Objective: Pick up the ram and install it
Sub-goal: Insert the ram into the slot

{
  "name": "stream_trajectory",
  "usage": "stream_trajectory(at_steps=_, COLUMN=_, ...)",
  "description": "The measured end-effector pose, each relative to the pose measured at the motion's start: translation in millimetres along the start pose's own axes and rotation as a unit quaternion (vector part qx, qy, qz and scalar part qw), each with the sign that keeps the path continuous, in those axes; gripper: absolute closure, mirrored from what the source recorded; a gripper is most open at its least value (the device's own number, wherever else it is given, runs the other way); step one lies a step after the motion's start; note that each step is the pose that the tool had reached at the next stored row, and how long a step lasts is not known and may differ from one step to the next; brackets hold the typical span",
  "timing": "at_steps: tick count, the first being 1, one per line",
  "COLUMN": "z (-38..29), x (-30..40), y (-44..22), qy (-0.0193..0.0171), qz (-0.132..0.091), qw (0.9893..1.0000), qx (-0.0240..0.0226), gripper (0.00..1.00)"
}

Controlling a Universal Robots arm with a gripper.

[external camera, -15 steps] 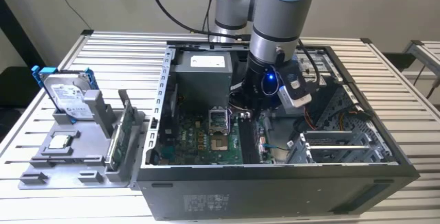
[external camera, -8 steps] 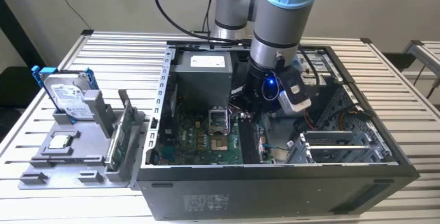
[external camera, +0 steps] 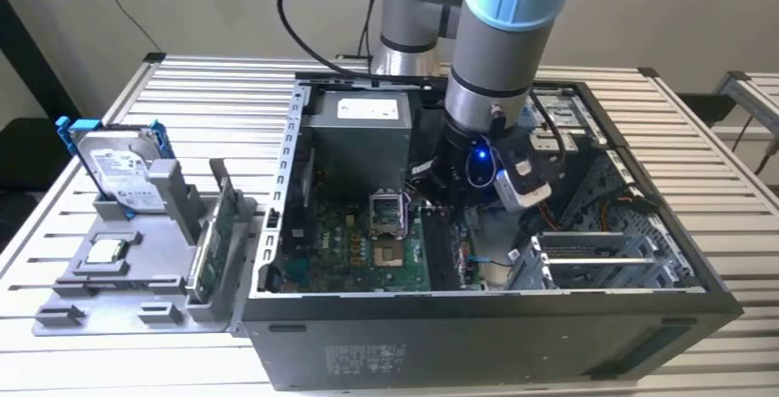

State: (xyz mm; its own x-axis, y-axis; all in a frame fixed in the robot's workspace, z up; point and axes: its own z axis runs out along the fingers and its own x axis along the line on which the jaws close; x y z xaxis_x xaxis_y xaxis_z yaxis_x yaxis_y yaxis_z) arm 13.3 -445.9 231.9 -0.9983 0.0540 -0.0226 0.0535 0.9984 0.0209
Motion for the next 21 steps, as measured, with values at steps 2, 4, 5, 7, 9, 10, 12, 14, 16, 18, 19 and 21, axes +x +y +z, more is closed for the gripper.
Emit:
stream_trajectory(at_steps=2, z=0.1, x=-0.1, y=-0.1, qy=0.0, qz=0.0, qw=1.0, qx=0.0003, gripper=0.86)
stream_trajectory(at_steps=4, z=0.1, x=-0.1, y=-0.1, qy=0.0, qz=0.0, qw=1.0, qx=0.0008, gripper=0.86)
stream_trajectory(at_steps=5, z=0.2, x=-0.1, y=-0.2, qy=0.0, qz=0.0, qw=1.0, qx=0.0007, gripper=0.86)
stream_trajectory(at_steps=7, z=0.3, x=-0.3, y=-2.5, qy=-0.0001, qz=0.0, qw=1.0, qx=0.0007, gripper=0.86)
stream_trajectory(at_steps=9, z=0.2, x=-0.4, y=-5.9, qy=0.0, qz=0.0, qw=1.0, qx=0.0008, gripper=0.86)
stream_trajectory(at_steps=10, z=0.1, x=-0.5, y=-7.2, qy=0.0, qz=-0.001, qw=1.0, qx=0.0008, gripper=0.86)
stream_trajectory(at_steps=12, z=0.1, x=-0.7, y=-10.6, qy=0.0, qz=-0.001, qw=1.0, qx=0.0007, gripper=0.86)
stream_trajectory(at_steps=14, z=0.1, x=-0.9, y=-15.0, qy=0.0, qz=-0.002, qw=1.0, qx=0.0007, gripper=0.86)
stream_trajectory(at_steps=16, z=0.5, x=-1.0, y=-18.5, qy=0.0, qz=-0.002, qw=1.0, qx=0.0006, gripper=0.86)
stream_trajectory(at_steps=18, z=0.5, x=-0.7, y=-18.7, qy=0.0, qz=-0.004, qw=1.0, qx=0.0007, gripper=0.86)
stream_trajectory(at_steps=19, z=1.0, x=-0.5, y=-18.7, qy=0.0001, qz=-0.007, qw=1.0, qx=0.0005, gripper=0.86)
stream_trajectory(at_steps=21, z=1.7, x=-0.2, y=-18.8, qy=0.0002, qz=-0.014, qw=0.9999, qx=0.0005, gripper=0.86)
